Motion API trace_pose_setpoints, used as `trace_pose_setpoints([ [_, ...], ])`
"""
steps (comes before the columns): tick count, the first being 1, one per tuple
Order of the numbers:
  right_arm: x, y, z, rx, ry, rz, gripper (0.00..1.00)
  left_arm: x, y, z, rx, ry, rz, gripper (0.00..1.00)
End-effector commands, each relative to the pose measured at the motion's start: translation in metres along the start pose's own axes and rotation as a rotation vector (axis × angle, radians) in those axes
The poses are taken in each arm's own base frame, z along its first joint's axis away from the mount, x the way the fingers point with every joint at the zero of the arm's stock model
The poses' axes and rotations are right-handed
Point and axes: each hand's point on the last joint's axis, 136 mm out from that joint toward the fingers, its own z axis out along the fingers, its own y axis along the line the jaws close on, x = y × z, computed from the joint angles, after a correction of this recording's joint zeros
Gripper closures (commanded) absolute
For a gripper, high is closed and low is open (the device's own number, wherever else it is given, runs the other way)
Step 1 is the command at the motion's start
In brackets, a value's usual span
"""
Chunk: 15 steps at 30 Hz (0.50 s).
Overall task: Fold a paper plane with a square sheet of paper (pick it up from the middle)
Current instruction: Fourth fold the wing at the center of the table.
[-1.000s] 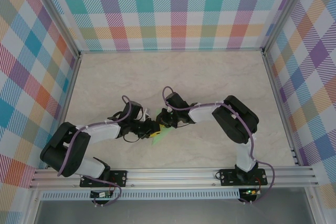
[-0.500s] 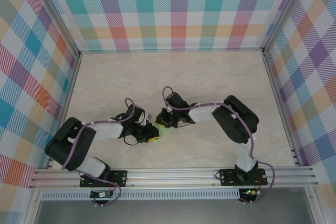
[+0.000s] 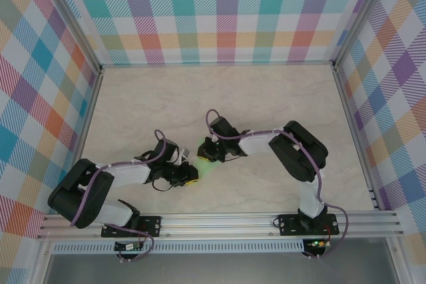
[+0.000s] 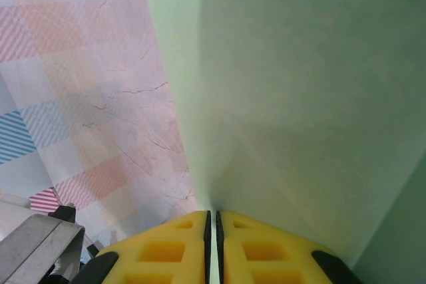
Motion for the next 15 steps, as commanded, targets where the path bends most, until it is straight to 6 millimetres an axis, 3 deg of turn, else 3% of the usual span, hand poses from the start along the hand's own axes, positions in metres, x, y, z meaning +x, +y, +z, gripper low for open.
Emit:
trace_pose_setpoints([
  [1, 0.015, -0.071, 0.011, 0.22, 0.045, 0.111, 0.86, 0.053, 0.054, -0.003, -0.192, 0.17, -0.147, 0.79],
  [5, 0.015, -0.07, 0.011, 0.219, 0.046, 0.111, 0.85, 0.063, 0.069, -0.009, -0.264, 0.18, -0.177, 0.8],
  [7, 0.015, -0.07, 0.012, 0.219, 0.048, 0.111, 0.85, 0.062, 0.067, -0.013, -0.266, 0.167, -0.172, 0.8],
  [10, 0.015, -0.07, 0.012, 0.221, 0.049, 0.115, 0.85, 0.054, 0.051, -0.021, -0.232, 0.116, -0.133, 0.8],
  [15, 0.014, -0.068, 0.012, 0.219, 0.049, 0.113, 0.85, 0.028, 0.007, -0.042, -0.123, -0.022, -0.058, 0.78],
])
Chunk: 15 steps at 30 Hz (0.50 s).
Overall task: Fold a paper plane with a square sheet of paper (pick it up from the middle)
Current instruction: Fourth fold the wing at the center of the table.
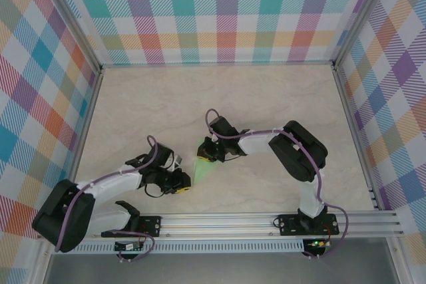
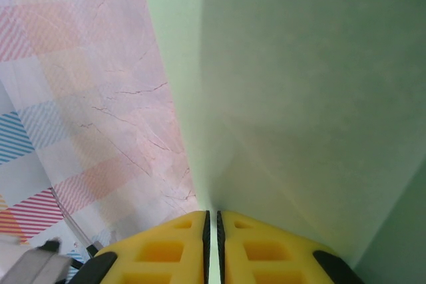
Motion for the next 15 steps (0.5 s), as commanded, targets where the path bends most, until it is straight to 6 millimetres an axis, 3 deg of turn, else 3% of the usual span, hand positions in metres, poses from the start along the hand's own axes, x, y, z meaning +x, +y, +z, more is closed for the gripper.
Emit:
trace_pose_setpoints([
  [1, 0.014, -0.068, 0.013, 0.209, 0.045, 0.108, 0.85, -0.003, -0.016, -0.015, 0.015, -0.037, -0.003, 0.77],
  [8, 0.014, -0.068, 0.013, 0.207, 0.046, 0.111, 0.84, -0.042, -0.061, -0.013, 0.156, -0.125, 0.024, 0.77],
  [12, 0.014, -0.066, 0.015, 0.199, 0.051, 0.114, 0.84, -0.057, -0.073, -0.002, 0.188, -0.123, 0.032, 0.77],
  [15, 0.014, -0.065, 0.014, 0.196, 0.05, 0.115, 0.84, -0.066, -0.068, 0.007, 0.159, -0.134, 0.027, 0.77],
])
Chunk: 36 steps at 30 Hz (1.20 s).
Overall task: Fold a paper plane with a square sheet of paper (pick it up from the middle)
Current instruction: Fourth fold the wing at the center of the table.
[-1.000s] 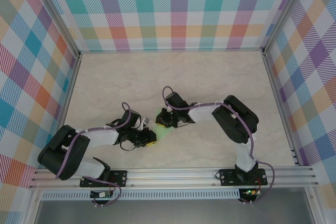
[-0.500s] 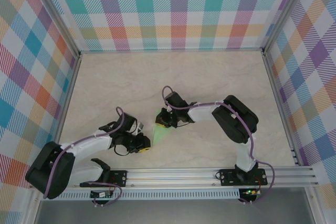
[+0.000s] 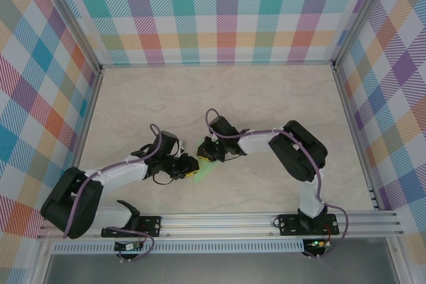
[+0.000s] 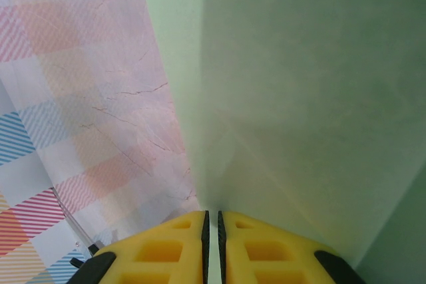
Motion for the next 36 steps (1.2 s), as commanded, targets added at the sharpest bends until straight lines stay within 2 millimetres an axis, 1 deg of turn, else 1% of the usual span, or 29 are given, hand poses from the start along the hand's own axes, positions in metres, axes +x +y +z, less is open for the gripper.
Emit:
trace_pose_setpoints([
  [1, 0.013, -0.066, 0.014, 0.196, 0.043, 0.107, 0.84, -0.015, -0.018, 0.006, 0.048, -0.036, 0.037, 0.77],
  [4, 0.013, -0.066, 0.013, 0.196, 0.043, 0.108, 0.85, -0.019, -0.014, 0.017, 0.049, -0.025, 0.033, 0.78],
  [7, 0.013, -0.065, 0.012, 0.196, 0.041, 0.108, 0.84, -0.02, 0.0, 0.025, -0.005, -0.022, 0.018, 0.8],
  [8, 0.013, -0.066, 0.012, 0.198, 0.041, 0.108, 0.84, -0.019, 0.008, 0.027, -0.036, -0.019, 0.011, 0.81],
  [11, 0.013, -0.063, 0.012, 0.193, 0.043, 0.105, 0.84, -0.01, 0.042, 0.028, -0.161, -0.002, -0.022, 0.85],
  [13, 0.01, -0.057, 0.01, 0.181, 0.04, 0.095, 0.84, -0.001, 0.07, 0.029, -0.262, 0.016, -0.052, 0.89],
  [15, 0.006, -0.05, 0.007, 0.171, 0.035, 0.082, 0.84, 0.008, 0.088, 0.028, -0.309, 0.026, -0.073, 0.94],
  [17, -0.001, -0.04, 0.001, 0.155, 0.023, 0.063, 0.84, 0.014, 0.101, 0.025, -0.34, 0.023, -0.089, 0.95],
  [19, -0.011, -0.025, -0.01, 0.124, 0.002, 0.033, 0.83, 0.02, 0.11, 0.021, -0.373, 0.022, -0.087, 0.96],
  [22, -0.026, 0.0, -0.031, 0.062, -0.037, -0.02, 0.82, 0.023, 0.112, 0.017, -0.387, 0.038, -0.062, 0.97],
  [24, -0.031, 0.016, -0.044, 0.025, -0.061, -0.071, 0.81, 0.024, 0.111, 0.017, -0.385, 0.046, -0.05, 0.97],
  [27, -0.027, 0.031, -0.053, -0.024, -0.058, -0.125, 0.82, 0.023, 0.109, 0.02, -0.378, 0.056, -0.045, 0.98],
  [30, -0.016, 0.026, -0.05, -0.059, -0.044, -0.112, 0.85, 0.021, 0.108, 0.022, -0.377, 0.059, -0.047, 0.98],
  [32, -0.009, 0.02, -0.043, -0.067, -0.022, -0.103, 0.87, 0.021, 0.108, 0.022, -0.38, 0.06, -0.047, 0.99],
  [36, 0.005, 0.027, -0.024, -0.083, 0.04, -0.144, 0.9, 0.022, 0.11, 0.021, -0.387, 0.062, -0.049, 0.99],
])
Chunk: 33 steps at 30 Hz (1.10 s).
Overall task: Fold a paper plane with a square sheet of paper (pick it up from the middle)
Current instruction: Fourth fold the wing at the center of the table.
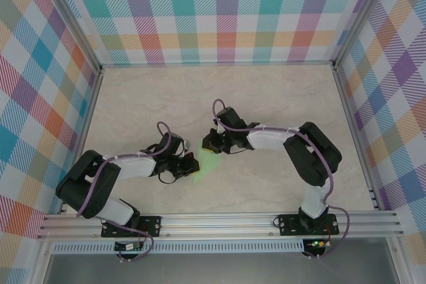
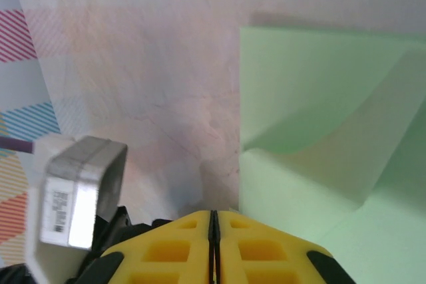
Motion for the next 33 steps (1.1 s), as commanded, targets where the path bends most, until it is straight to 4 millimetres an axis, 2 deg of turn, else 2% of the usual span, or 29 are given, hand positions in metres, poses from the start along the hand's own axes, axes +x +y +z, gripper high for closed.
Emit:
trace_pose_setpoints([
  [1, 0.015, 0.004, 0.018, -0.015, 0.068, -0.044, 0.91, 0.043, 0.081, 0.001, -0.306, 0.109, -0.102, 0.99],
  [6, 0.013, -0.03, 0.029, 0.078, 0.042, 0.014, 0.92, 0.044, 0.084, 0.0, -0.316, 0.111, -0.099, 0.99],
  [11, -0.003, -0.055, 0.023, 0.139, -0.019, 0.046, 0.91, 0.047, 0.089, -0.001, -0.335, 0.116, -0.096, 0.99],
  [23, -0.088, -0.099, -0.012, 0.168, -0.167, 0.12, 0.89, 0.052, 0.098, 0.0, -0.353, 0.122, -0.099, 1.0],
  [27, -0.104, -0.093, -0.019, 0.137, -0.169, 0.118, 0.88, 0.052, 0.097, 0.0, -0.352, 0.125, -0.096, 1.0],
  [33, -0.111, -0.055, -0.045, 0.084, -0.2, 0.059, 0.86, 0.052, 0.097, 0.0, -0.349, 0.13, -0.096, 1.0],
])
